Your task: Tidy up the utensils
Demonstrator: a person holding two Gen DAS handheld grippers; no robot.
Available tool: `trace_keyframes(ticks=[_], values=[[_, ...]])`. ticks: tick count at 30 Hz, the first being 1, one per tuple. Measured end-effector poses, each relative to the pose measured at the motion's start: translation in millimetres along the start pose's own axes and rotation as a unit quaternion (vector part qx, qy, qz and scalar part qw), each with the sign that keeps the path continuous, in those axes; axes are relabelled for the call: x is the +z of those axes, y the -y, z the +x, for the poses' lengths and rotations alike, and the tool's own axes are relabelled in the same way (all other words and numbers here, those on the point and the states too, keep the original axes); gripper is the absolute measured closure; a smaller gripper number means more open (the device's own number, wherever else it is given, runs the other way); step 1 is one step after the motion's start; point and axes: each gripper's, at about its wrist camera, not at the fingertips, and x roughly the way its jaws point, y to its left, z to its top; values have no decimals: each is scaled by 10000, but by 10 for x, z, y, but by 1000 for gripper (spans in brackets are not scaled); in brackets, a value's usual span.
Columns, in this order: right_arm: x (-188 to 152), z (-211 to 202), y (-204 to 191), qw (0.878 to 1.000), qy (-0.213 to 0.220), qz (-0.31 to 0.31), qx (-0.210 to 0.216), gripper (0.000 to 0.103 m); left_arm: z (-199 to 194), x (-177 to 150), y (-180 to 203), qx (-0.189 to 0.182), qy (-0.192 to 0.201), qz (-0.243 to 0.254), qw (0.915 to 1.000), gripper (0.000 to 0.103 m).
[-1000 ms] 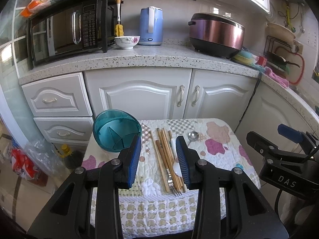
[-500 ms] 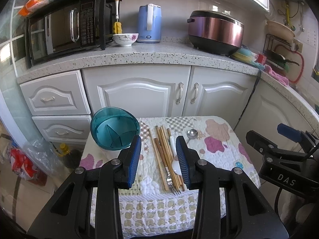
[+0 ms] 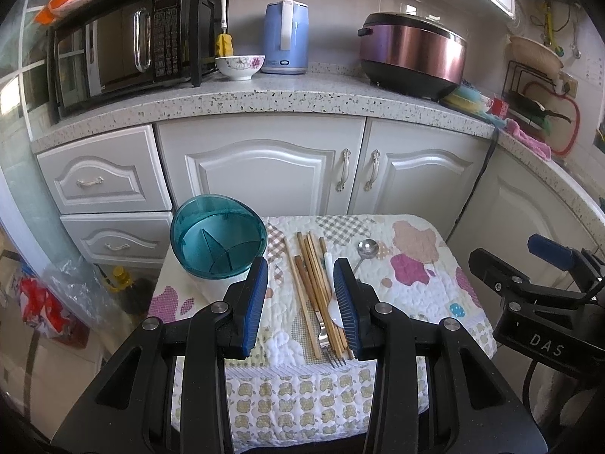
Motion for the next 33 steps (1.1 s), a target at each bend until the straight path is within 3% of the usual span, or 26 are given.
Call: trace_keyframes(ticks=[33], values=[[-82,403,-75,9986,-496,-109,156,12,366,-125,-197,65,-438,-149,9989,68]])
